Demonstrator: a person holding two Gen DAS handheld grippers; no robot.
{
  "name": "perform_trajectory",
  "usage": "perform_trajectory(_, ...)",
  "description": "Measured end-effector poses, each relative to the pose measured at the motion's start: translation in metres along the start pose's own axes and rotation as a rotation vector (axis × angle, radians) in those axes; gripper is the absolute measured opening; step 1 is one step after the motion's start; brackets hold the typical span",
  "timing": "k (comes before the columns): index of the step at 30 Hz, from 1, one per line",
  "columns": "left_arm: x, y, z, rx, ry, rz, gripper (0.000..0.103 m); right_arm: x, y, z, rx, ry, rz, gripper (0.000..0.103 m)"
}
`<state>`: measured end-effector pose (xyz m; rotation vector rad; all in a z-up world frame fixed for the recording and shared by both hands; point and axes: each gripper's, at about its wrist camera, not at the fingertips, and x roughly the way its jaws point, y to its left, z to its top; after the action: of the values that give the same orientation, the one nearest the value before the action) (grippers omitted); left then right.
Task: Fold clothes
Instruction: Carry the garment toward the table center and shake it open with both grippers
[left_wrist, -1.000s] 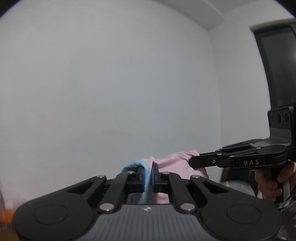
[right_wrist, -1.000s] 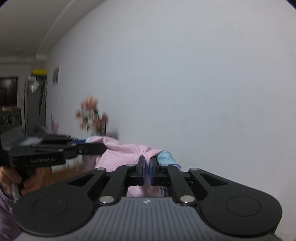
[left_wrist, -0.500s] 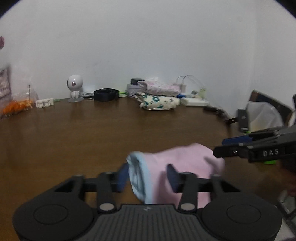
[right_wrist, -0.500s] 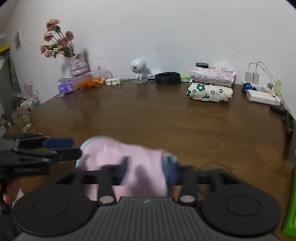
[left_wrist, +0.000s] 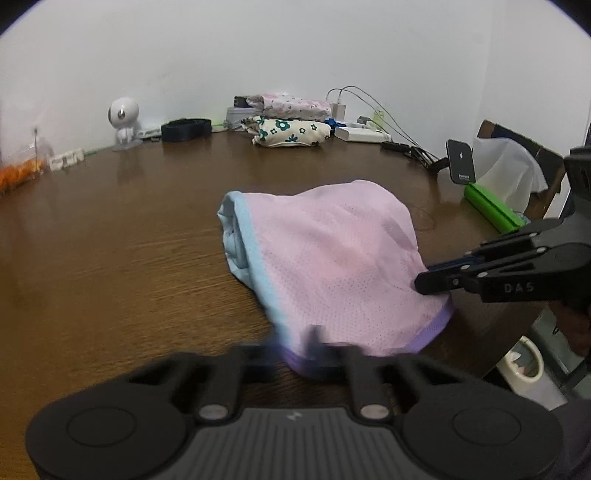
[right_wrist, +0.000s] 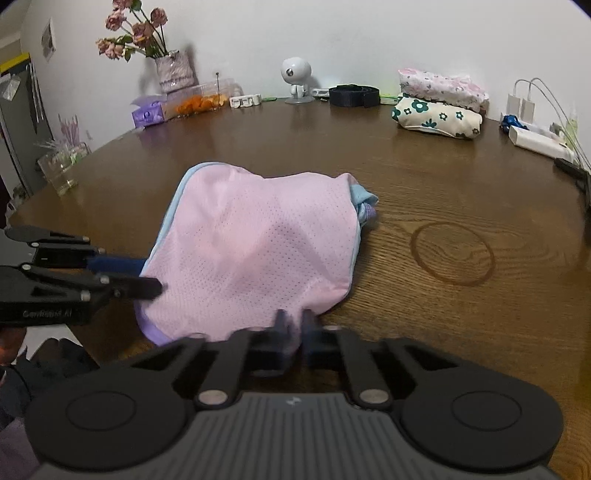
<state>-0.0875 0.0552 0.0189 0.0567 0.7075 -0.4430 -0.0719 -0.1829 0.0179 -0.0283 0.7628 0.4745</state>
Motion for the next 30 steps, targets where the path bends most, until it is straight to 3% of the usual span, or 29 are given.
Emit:
perform_trajectory(2,-0.011,0.004,0.009,-0.022,-0.063,0.010,0.001,-0.010,0.000,0.009,0.023,-0.030,0.031,0.003)
perform_trajectory(5,-0.056,0.012,0.048,-0.046,-0.224,-0.039,0.001,-0.053,0.000,0.040,0.036,-0.162,0.059,0.002)
perform_trajectory(10,-0.137,0.003,0.138,0.083,-0.480,-0.047,0.001,-0.152,0.013,0.117,-0.037,-0.421,0.064,0.002)
perform_trajectory(17,-0.223,-0.044,0.235,0.327,-0.737,0.048,0.001,-0.257,0.048,0.200,-0.187,-0.695,-0.044,0.002)
perform_trajectory(20,-0.231,-0.050,0.259,0.355,-0.766,0.082,0.001,-0.277,0.053,0.223,-0.207,-0.754,-0.063,0.002)
perform_trajectory(24,-0.204,-0.033,0.287,0.305,-0.740,0.131,0.001,-0.266,0.042,0.253,-0.186,-0.759,-0.116,0.002)
perform_trajectory(28,-0.137,-0.008,0.319,0.236,-0.657,0.185,0.001,-0.193,0.012,0.296,-0.138,-0.631,-0.172,0.002)
perform_trajectory(30,-0.089,0.004,0.335,0.176,-0.560,0.211,0.007,-0.142,-0.001,0.317,-0.130,-0.544,-0.223,0.002)
